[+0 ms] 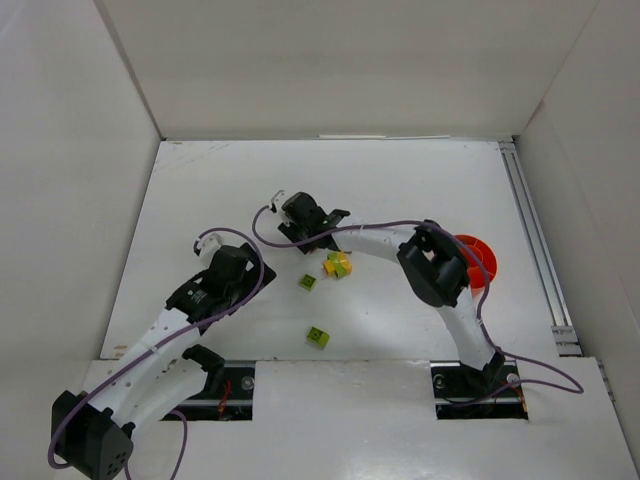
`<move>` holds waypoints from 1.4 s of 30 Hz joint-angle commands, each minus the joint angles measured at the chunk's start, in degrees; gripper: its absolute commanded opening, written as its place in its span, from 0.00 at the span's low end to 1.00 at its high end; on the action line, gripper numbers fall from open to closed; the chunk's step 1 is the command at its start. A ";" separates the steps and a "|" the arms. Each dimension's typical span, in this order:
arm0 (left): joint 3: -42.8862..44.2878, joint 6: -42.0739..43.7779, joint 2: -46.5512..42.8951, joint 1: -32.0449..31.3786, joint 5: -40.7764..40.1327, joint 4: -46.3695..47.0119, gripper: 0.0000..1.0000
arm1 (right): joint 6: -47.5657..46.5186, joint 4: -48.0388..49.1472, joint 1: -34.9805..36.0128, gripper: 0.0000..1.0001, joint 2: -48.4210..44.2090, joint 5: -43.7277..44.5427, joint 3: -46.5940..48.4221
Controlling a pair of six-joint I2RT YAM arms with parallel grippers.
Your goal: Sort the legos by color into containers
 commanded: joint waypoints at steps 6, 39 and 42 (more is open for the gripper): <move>1.34 0.68 -0.19 -0.21 -0.99 -0.56 1.00 | 1.79 3.89 -1.66 0.27 -2.21 -2.17 -2.42; 5.12 8.68 9.73 -0.21 1.38 11.39 1.00 | 20.42 -1.00 -33.73 0.25 -80.26 18.75 -53.66; 5.73 9.30 11.23 -0.21 1.91 12.62 1.00 | 22.62 -4.36 -37.33 0.25 -80.79 20.06 -53.66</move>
